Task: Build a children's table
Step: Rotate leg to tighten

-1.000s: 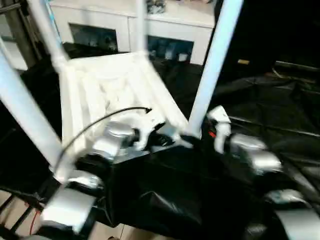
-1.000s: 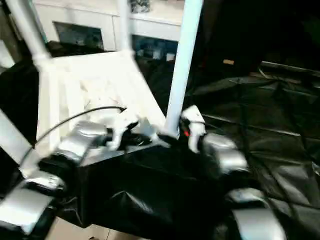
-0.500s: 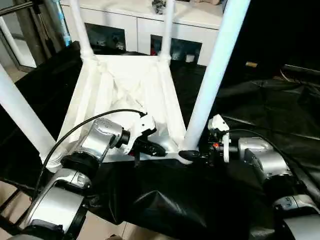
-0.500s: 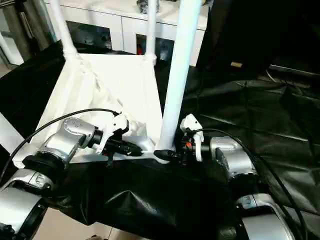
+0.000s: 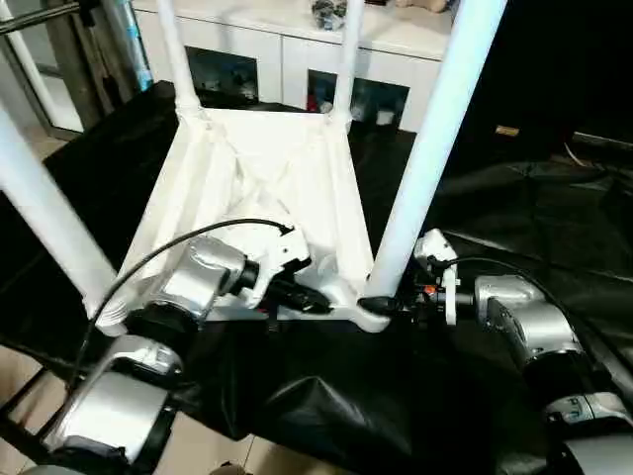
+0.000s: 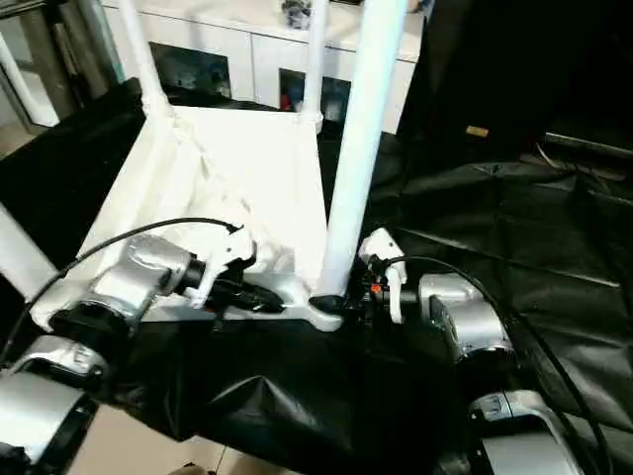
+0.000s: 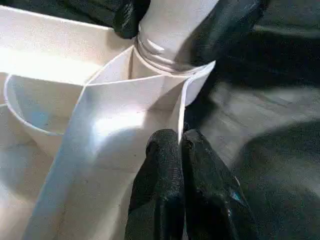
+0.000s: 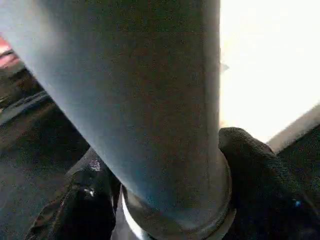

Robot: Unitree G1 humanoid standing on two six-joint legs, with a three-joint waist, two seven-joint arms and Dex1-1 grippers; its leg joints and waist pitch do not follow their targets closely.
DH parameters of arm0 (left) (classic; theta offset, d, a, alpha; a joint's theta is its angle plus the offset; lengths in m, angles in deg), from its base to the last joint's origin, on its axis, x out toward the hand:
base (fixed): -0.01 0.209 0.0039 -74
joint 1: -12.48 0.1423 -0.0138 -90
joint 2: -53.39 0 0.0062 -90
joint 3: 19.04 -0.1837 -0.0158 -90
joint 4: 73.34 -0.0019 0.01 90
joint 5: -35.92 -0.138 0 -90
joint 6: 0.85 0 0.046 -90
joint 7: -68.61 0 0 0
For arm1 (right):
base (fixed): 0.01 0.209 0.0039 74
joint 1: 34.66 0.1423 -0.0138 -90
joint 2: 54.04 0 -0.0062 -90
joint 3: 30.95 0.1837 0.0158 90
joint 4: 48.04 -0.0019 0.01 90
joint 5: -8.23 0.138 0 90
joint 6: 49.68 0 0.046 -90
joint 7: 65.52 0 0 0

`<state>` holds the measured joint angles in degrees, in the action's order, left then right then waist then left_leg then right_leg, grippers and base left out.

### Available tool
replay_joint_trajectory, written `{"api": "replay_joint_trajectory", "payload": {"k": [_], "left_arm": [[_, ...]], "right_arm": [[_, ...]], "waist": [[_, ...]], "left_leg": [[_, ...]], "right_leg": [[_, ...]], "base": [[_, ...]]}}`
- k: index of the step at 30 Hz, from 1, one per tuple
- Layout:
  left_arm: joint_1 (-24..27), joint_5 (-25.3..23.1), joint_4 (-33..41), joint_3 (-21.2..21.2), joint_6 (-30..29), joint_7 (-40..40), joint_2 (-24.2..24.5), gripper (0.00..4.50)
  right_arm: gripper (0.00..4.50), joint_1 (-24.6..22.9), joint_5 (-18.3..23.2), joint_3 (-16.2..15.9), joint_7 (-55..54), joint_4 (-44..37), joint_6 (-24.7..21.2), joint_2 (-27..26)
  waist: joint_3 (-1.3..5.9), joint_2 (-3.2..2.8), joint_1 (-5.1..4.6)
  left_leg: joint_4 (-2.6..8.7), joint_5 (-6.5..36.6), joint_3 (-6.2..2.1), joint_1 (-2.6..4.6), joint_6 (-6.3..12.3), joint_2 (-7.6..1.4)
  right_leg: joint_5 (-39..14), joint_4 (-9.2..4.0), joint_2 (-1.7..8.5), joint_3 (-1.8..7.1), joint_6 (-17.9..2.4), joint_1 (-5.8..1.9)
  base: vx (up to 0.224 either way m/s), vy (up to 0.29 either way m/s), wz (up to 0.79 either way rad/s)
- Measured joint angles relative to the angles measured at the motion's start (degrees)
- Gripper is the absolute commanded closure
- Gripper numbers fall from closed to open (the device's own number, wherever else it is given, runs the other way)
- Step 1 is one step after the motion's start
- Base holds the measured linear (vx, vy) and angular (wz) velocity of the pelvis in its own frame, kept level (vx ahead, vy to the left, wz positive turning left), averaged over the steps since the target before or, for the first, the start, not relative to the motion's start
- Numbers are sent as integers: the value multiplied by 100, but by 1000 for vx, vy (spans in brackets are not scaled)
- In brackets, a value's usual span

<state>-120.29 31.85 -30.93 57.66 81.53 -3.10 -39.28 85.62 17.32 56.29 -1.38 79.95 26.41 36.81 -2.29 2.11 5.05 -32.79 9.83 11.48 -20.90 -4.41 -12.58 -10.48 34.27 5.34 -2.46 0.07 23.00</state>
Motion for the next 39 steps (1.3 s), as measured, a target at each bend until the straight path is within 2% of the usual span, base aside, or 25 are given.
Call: {"api": "replay_joint_trajectory", "payload": {"k": [1, 5, 7, 12, 13, 17, 18, 22, 24, 27, 32, 33, 37, 39], "left_arm": [[-2, -9, -46, 46, -17, 219, -75, 450], [-73, -36, -288, 291, -184, 1469, -558, 450], [-106, -76, -352, 345, -250, 1968, -732, 450], [-109, -99, -358, 377, -270, 2280, -806, 450], [-109, -108, -358, 385, -270, 2280, -813, 450], [-110, -117, -352, 381, -269, 2209, -815, 450], [-110, -117, -342, 369, -269, 2162, -804, 450], [-110, -99, -279, 301, -170, 1657, -632, 450], [-99, -41, -254, 267, -113, 1403, -543, 450], [-87, 8, -207, 208, -27, 827, -327, 450], [-87, 29, -175, 100, 117, 71, -54, 450], [-86, 39, -175, 98, 127, -36, -19, 450], [-56, 60, -122, -2, 134, -410, 67, 450], [-51, 60, -112, -31, 134, -506, 69, 450]], "right_arm": [[186, 52, -3, 76, -259, 122, 35, -75], [189, 437, -35, 493, -1957, 747, 90, -538], [189, 637, -71, 617, -2764, 999, 102, -779], [189, 746, -81, 694, -3371, 1215, 382, -1022], [134, 744, -81, 695, -3361, 1244, 462, -1022], [119, 744, -66, 759, -3111, 1307, 515, -1000], [93, 743, -57, 759, -2980, 1305, 517, -962], [62, 564, -68, 554, -2079, 1089, 598, -663], [62, 499, -66, 439, -1717, 963, 594, -508], [62, 339, -42, 246, -864, 709, 585, -211], [62, 229, 10, -3, 185, 401, 365, 92], [89, 209, 18, -31, 309, 351, 315, 116], [109, 146, 43, -167, 634, 238, 244, 189], [139, 138, 42, -219, 737, 189, 197, 199]], "waist": [[0, 1, -15], [2, 4, -210], [4, 1, -274], [4, 1, -317], [3, -1, -321], [3, 0, -321], [3, 0, -319], [3, 1, -313], [2, 2, -300], [1, 3, -252], [-4, 10, -119], [-5, 11, -104], [-6, 15, -38], [-7, 17, -5]], "left_leg": [[0, 0, 0, 6, 0, 3], [-1, -1, -2, 24, -2, 10], [3, 0, -8, 38, -2, 17], [14, 0, -20, 37, -1, 19], [14, 0, -21, 36, -1, 22], [14, 0, -20, 32, -1, 32], [14, 0, -20, 31, -1, 35], [18, -1, -22, 6, 0, 31], [18, -1, -20, -7, 0, 27], [17, -5, -13, -16, 9, 12], [17, -9, 1, -21, 35, 4], [16, -8, 1, -22, 35, 4], [10, 3, 2, -16, 14, 4], [10, 6, 2, -15, 6, 3]], "right_leg": [[0, -1, 0, 5, -1, -4], [-10, -15, 0, 13, 17, -10], [-13, -16, 1, 14, 24, -13], [-15, -26, 1, 3, 26, -6], [-15, -30, 1, 6, 26, -6], [-15, -32, 3, 19, 26, -4], [-14, -31, 3, 21, 25, -4], [9, -19, 2, 16, -1, 13], [18, -18, 0, 6, -12, 19], [4, -16, -7, -7, 5, 19], [-7, -19, -8, -13, -3, 24], [-7, -19, -7, -12, -4, 24], [-6, -15, -4, -5, -4, 21], [-6, -14, -4, -6, -4, 20]], "base": [[0, 0, 0], [0, 0, 0], [0, 0, 0], [0, 0, 0], [0, 0, 0], [0, 0, 0], [0, 0, 0], [14, -2, 1], [0, 0, 0], [36, -3, 1], [11, -1, 0], [0, 0, 0], [0, 0, 0], [0, 0, 0]]}}
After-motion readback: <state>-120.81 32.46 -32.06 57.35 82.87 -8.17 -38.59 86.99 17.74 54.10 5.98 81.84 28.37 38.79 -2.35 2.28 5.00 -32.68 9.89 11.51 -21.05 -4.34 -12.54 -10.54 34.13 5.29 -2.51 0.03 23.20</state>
